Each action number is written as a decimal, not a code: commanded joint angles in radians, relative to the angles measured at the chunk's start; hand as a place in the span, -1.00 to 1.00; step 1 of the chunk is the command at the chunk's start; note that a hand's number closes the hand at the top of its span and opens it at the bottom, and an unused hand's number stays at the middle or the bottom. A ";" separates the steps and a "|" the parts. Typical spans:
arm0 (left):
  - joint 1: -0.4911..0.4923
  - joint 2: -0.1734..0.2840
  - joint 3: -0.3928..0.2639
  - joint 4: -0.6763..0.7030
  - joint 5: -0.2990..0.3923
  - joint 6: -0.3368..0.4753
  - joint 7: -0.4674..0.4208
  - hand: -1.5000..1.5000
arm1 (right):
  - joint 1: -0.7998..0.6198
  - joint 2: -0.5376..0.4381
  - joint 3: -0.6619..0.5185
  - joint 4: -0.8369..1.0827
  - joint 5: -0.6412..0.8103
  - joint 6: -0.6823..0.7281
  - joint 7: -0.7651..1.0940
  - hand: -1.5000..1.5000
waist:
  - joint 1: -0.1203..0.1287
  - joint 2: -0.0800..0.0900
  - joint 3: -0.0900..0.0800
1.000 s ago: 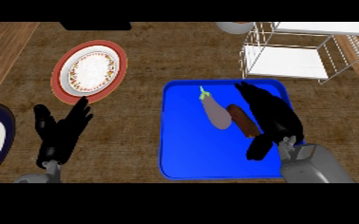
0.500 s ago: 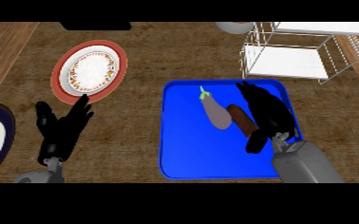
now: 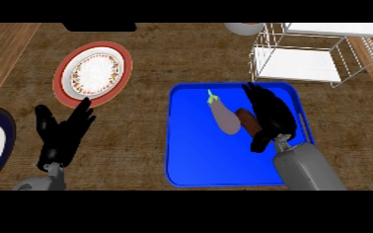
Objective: Pick the sweet potato from the tray and place it in the tiered shelf
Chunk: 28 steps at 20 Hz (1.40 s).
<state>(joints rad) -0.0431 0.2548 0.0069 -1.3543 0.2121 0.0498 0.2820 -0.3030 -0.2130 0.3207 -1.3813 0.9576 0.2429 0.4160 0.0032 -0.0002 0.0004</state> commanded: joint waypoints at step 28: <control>0.018 -0.077 0.017 -0.062 -0.071 0.014 0.048 0.00 | 0.032 0.070 -0.193 -0.020 -0.130 0.115 -0.197 1.00 | -0.007 -0.003 0.000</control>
<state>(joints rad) -0.0327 0.2120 0.0441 -1.3789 0.1625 0.0294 0.3080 -0.2985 -0.1378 0.1722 -1.2838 0.8774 0.3188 0.1891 -0.0036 -0.0051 -0.0037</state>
